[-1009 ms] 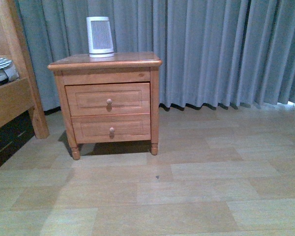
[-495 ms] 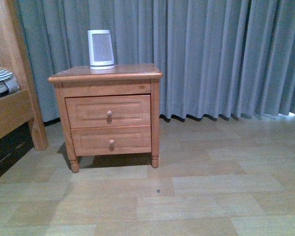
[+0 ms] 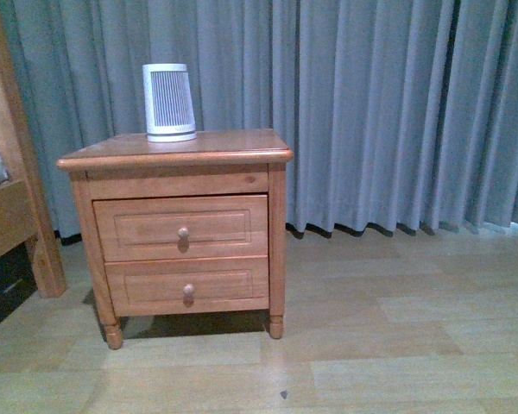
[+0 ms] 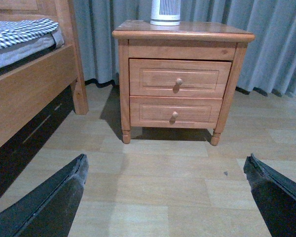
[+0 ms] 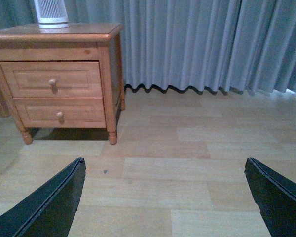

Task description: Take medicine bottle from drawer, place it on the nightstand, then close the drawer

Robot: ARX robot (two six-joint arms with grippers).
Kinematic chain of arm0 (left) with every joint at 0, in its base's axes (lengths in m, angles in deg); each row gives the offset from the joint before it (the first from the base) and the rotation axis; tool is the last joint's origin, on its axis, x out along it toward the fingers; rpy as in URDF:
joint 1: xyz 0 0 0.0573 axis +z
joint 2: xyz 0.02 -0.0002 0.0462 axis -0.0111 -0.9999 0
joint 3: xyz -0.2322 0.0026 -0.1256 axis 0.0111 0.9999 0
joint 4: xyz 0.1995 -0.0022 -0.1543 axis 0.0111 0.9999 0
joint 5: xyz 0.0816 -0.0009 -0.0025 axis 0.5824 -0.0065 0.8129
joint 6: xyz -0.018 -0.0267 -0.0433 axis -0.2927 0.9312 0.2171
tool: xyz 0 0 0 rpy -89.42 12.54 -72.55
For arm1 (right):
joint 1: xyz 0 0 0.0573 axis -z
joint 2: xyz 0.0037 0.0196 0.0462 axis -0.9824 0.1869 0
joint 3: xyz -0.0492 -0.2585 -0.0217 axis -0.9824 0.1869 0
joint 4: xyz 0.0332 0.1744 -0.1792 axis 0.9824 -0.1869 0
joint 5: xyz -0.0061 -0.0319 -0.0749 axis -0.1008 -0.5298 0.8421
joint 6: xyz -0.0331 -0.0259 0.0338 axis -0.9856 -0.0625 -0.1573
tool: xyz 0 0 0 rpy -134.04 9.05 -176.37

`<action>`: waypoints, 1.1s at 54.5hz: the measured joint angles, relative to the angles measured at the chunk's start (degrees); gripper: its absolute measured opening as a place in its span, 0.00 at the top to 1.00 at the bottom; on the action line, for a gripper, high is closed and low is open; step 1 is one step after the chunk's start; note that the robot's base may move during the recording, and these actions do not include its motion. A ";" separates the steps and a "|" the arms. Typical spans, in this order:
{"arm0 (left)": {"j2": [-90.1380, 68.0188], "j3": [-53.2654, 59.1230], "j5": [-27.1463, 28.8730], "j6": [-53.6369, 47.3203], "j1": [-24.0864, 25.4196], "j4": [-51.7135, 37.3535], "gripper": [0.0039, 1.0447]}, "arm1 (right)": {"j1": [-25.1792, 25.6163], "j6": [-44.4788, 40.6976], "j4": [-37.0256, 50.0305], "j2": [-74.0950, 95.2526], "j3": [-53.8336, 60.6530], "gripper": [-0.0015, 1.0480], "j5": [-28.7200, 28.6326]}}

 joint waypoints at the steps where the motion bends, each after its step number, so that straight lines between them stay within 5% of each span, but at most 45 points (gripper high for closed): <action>1: 0.00 0.00 0.00 0.00 0.00 0.00 0.06 | 0.00 0.02 0.00 0.00 0.00 0.07 0.00; 54: 0.02 0.00 0.04 0.00 0.02 0.02 0.06 | 0.00 0.00 0.00 0.00 0.00 0.07 0.02; 60: -12.81 -6.88 -3.21 7.76 0.48 7.17 0.06 | 0.00 0.00 0.00 0.00 0.00 0.07 -0.04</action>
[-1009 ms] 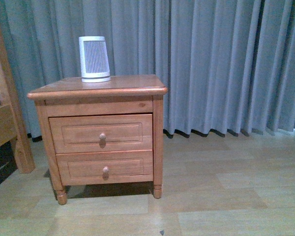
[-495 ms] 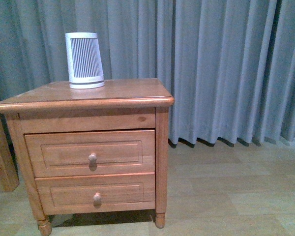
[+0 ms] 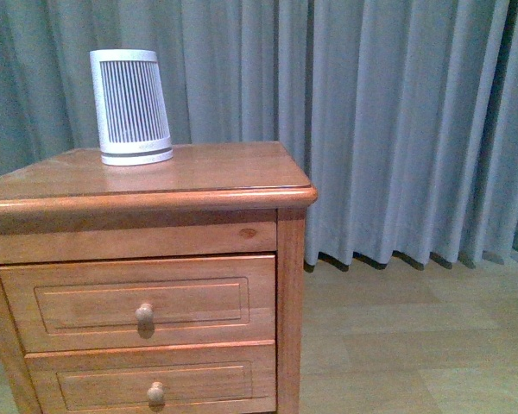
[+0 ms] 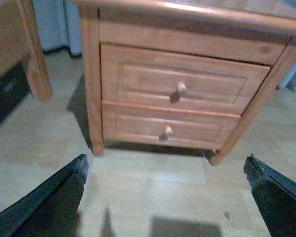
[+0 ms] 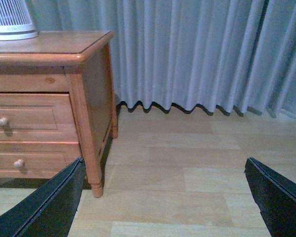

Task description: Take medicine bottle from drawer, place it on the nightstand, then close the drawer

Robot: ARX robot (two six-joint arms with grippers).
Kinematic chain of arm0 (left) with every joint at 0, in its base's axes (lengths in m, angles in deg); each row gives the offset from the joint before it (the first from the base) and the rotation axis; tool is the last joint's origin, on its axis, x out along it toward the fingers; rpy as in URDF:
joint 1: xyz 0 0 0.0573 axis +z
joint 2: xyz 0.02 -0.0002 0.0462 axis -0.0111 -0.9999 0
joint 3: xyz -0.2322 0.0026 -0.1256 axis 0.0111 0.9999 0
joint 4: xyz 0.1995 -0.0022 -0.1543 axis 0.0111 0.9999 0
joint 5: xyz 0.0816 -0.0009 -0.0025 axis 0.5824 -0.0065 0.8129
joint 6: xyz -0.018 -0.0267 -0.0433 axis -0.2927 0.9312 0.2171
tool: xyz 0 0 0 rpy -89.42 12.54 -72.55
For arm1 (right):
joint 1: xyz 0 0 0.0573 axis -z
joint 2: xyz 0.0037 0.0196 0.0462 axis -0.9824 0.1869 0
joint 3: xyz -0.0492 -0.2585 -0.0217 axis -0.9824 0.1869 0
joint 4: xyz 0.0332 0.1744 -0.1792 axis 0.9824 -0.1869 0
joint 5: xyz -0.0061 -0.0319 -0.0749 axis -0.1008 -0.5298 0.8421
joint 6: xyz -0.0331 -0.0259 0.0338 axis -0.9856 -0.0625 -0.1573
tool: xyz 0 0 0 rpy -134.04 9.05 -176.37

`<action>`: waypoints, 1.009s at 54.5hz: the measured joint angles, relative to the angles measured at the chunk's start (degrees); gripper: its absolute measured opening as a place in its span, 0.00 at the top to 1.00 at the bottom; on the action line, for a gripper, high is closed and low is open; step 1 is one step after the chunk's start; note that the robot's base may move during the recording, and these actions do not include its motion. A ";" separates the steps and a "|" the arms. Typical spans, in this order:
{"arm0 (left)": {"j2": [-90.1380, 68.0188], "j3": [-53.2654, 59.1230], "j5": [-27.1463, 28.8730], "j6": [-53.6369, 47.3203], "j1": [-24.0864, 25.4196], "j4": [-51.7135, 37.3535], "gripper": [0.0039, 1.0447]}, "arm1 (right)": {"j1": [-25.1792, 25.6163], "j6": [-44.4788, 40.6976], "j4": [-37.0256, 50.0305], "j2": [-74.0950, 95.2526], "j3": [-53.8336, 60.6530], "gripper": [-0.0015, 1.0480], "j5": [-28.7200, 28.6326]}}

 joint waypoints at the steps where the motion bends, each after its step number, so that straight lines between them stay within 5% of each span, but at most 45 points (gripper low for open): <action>1: -3.45 -1.66 -0.28 0.52 0.00 -1.25 0.06 | 0.00 0.00 0.00 0.00 0.00 0.07 0.07; 15: -52.61 -32.17 2.23 -3.50 -2.80 -27.74 0.06 | 0.00 0.02 0.00 0.00 0.00 0.07 0.07; 24: -73.33 -36.35 6.21 -8.04 -7.82 -36.59 0.06 | 0.00 0.00 0.00 0.00 0.00 0.07 0.07; 35: -91.69 -40.92 11.13 -9.01 -11.80 -40.68 0.06 | 0.00 0.00 0.00 0.00 0.00 0.07 0.07; 55: -112.91 -56.33 10.78 -4.74 -12.74 -42.82 0.06 | 0.00 0.00 0.00 0.00 0.00 0.07 0.07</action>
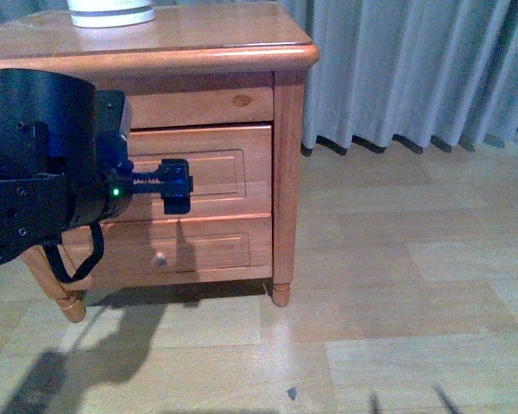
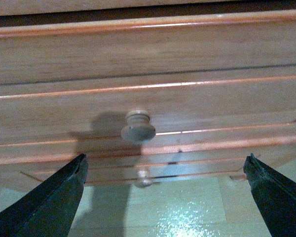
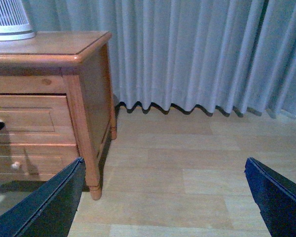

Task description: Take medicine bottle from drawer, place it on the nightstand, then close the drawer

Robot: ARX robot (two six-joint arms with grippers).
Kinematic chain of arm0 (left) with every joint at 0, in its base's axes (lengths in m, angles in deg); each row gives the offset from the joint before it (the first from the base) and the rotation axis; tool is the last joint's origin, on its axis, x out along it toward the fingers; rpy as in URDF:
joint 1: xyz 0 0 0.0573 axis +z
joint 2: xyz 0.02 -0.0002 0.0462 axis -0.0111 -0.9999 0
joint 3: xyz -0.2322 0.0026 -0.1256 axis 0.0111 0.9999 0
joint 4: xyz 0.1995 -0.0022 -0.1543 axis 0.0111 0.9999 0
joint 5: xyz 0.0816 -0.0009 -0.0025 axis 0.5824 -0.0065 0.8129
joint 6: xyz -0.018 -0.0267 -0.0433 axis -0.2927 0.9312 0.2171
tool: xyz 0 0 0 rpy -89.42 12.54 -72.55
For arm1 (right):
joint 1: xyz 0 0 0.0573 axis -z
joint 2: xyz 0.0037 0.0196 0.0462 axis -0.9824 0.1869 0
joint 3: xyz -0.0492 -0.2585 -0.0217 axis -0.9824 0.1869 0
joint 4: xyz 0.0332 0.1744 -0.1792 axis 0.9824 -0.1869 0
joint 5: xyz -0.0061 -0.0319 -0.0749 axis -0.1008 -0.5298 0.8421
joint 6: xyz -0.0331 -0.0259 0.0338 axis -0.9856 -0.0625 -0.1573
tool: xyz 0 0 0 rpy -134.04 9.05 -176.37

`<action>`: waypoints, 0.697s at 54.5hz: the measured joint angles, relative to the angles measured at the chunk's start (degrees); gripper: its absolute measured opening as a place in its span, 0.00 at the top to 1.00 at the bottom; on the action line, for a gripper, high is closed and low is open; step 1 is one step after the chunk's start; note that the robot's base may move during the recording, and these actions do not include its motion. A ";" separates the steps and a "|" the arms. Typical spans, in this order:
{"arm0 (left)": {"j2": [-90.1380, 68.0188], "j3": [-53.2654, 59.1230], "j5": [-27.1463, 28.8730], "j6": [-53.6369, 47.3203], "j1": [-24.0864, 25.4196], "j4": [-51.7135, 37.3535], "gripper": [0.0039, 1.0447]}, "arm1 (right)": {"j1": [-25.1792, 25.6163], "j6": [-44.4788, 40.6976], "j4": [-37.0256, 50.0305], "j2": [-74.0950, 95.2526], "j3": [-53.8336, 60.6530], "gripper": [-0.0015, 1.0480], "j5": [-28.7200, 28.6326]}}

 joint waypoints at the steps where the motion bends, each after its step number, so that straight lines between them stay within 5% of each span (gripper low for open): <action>1: -0.72 -0.76 -0.04 0.35 0.15 0.00 0.06 | 0.00 0.00 0.00 0.00 0.00 0.07 0.00; 38: -9.33 -8.68 2.03 3.50 0.46 -2.01 0.06 | 0.00 0.02 0.00 0.00 0.00 0.07 0.00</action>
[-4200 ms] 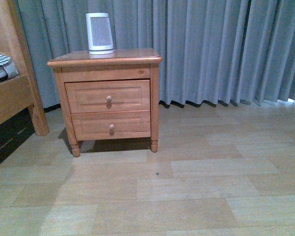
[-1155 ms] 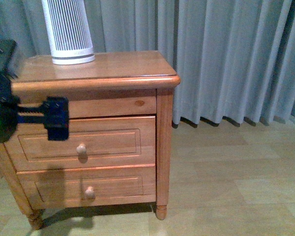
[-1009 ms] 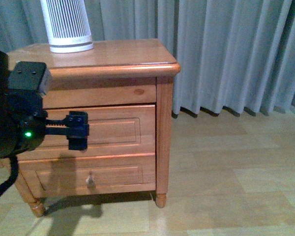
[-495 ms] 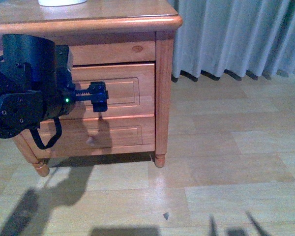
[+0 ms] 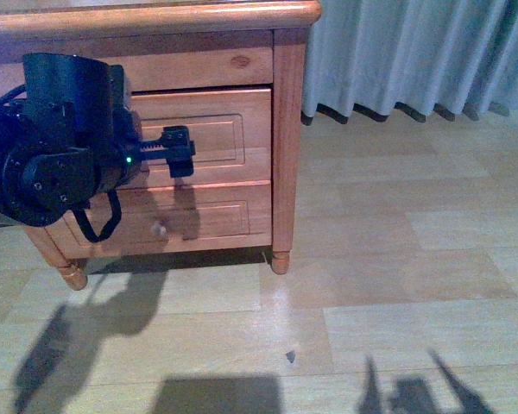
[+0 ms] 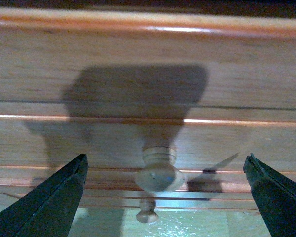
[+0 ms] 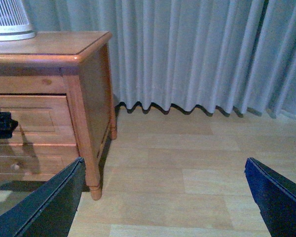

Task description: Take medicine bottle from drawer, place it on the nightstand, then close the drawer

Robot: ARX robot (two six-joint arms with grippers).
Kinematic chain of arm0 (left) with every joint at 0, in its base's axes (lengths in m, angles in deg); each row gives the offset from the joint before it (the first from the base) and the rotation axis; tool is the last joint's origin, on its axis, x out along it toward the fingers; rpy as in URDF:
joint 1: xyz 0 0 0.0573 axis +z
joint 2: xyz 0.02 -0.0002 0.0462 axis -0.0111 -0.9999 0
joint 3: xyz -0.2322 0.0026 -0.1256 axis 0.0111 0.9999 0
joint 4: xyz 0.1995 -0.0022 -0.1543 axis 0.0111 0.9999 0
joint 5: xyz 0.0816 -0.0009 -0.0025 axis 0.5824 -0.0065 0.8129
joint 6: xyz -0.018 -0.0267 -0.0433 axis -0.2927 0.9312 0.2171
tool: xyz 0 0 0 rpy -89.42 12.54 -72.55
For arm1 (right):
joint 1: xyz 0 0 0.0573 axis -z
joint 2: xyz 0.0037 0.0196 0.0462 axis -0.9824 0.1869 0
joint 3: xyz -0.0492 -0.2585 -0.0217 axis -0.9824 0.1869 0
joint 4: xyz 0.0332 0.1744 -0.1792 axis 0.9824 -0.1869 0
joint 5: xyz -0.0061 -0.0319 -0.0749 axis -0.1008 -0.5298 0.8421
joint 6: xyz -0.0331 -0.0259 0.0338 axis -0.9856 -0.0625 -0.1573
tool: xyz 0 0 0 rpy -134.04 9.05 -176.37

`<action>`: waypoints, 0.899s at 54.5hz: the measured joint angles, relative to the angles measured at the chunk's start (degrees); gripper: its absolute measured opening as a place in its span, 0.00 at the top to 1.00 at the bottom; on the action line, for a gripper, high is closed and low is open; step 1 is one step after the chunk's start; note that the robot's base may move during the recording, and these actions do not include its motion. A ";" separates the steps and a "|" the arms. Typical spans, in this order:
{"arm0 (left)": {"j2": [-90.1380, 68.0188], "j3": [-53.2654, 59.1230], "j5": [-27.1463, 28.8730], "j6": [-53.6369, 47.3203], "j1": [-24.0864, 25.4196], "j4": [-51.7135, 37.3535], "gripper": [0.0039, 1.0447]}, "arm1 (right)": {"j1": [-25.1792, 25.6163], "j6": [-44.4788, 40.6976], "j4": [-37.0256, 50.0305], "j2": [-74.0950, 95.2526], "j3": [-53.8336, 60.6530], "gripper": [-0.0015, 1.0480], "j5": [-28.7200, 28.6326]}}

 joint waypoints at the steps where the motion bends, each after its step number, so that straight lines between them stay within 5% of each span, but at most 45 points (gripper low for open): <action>1: -0.15 0.00 0.09 0.04 -0.24 0.00 0.06 | 0.00 -0.02 0.00 0.00 0.00 0.07 -0.02; 33: -1.68 -1.16 2.54 -0.61 -0.63 -1.42 0.06 | 0.00 -0.02 0.00 0.00 0.00 0.07 0.00; 49: -1.66 -1.38 2.86 -1.86 -0.66 -2.01 0.47 | 0.00 0.00 0.00 0.00 0.00 0.07 0.00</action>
